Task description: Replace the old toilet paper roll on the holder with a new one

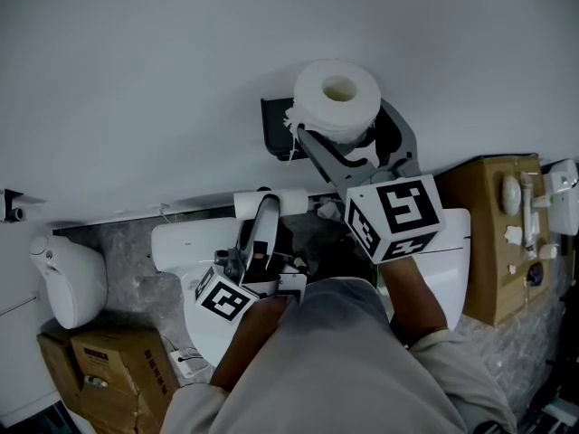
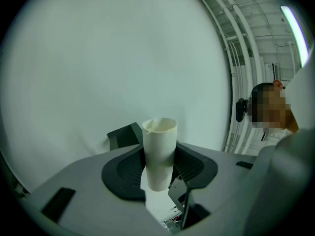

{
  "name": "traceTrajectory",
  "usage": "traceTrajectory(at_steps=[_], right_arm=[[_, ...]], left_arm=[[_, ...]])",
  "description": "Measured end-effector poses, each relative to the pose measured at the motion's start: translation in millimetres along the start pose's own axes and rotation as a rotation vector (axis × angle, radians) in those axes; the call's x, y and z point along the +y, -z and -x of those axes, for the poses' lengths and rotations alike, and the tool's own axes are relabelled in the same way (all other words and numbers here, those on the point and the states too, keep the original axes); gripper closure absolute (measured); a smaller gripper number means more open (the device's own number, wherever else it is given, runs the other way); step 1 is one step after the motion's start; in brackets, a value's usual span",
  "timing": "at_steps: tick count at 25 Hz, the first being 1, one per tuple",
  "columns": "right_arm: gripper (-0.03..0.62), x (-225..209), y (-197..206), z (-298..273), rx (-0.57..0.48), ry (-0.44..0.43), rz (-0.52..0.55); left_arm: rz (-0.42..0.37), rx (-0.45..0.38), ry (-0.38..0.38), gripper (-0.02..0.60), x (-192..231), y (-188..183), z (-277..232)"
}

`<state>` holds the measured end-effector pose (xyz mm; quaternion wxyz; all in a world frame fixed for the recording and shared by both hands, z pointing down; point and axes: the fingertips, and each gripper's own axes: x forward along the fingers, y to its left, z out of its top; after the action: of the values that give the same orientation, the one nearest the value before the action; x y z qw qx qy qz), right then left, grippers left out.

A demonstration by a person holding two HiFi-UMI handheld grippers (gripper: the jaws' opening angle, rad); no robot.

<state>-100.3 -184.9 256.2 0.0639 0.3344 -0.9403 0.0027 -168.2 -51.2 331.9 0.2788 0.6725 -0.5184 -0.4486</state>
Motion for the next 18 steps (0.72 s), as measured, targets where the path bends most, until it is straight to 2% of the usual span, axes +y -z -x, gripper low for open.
traceTrajectory(at_steps=[18], right_arm=[[0.149, -8.1, -5.5, 22.3, -0.031, 0.058, -0.067]], left_arm=[[0.016, 0.074, 0.042, 0.410, -7.2, 7.3, -3.1]])
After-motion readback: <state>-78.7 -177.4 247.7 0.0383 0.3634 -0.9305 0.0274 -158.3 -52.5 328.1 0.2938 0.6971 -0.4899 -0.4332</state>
